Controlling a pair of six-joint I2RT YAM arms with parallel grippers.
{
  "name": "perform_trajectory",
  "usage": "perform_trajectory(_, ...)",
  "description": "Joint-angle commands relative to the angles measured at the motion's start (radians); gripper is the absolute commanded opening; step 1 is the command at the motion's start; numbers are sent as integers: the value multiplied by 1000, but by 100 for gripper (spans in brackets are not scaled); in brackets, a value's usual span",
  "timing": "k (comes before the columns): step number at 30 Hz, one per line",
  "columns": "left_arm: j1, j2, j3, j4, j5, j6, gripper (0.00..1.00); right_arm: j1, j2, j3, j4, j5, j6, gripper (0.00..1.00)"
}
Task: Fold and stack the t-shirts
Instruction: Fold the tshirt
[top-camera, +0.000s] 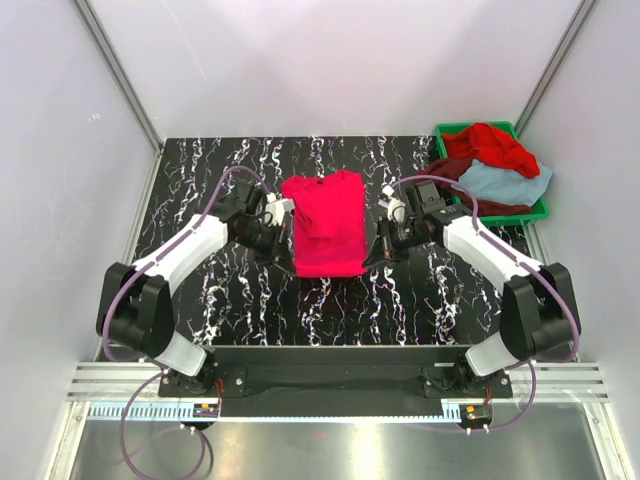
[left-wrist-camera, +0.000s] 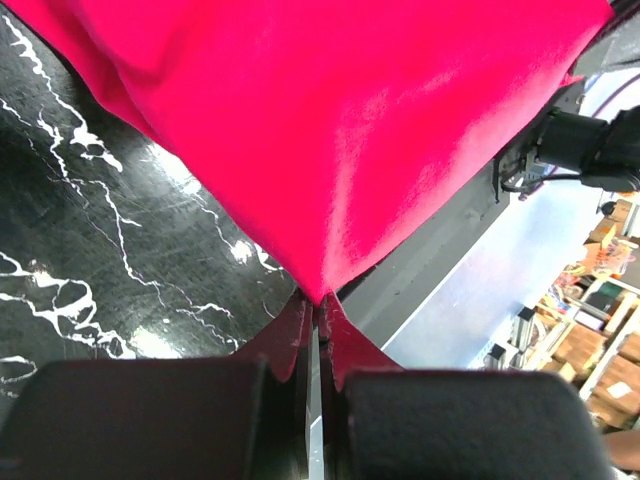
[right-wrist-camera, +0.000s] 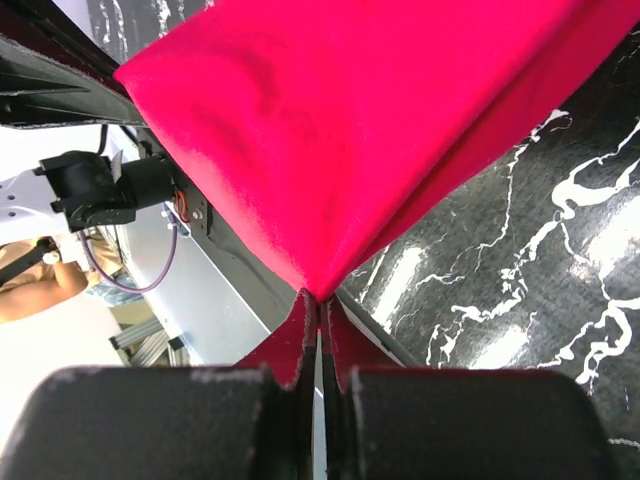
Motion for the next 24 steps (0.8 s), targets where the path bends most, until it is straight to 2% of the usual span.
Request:
perform_trajectory(1, -4, -79, 46, -30, 21, 23, 0, 7, -83, 53, -41, 10, -14, 0)
perform_trajectory(5, -3, -106, 79, -33, 12, 36, 0, 6, -117, 88, -44, 39, -14, 0)
perform_trajectory(11, 23, -29, 207, -10, -6, 56, 0, -7, -56, 197, -18, 81, -51, 0)
perform_trajectory(18, 81, 193, 451, 16, -29, 76, 0, -24, 96, 349, 21, 107, -100, 0)
perform_trajectory(24, 130, 361, 682, 33, -60, 84, 0, -60, 277, 556, 36, 125, -142, 0)
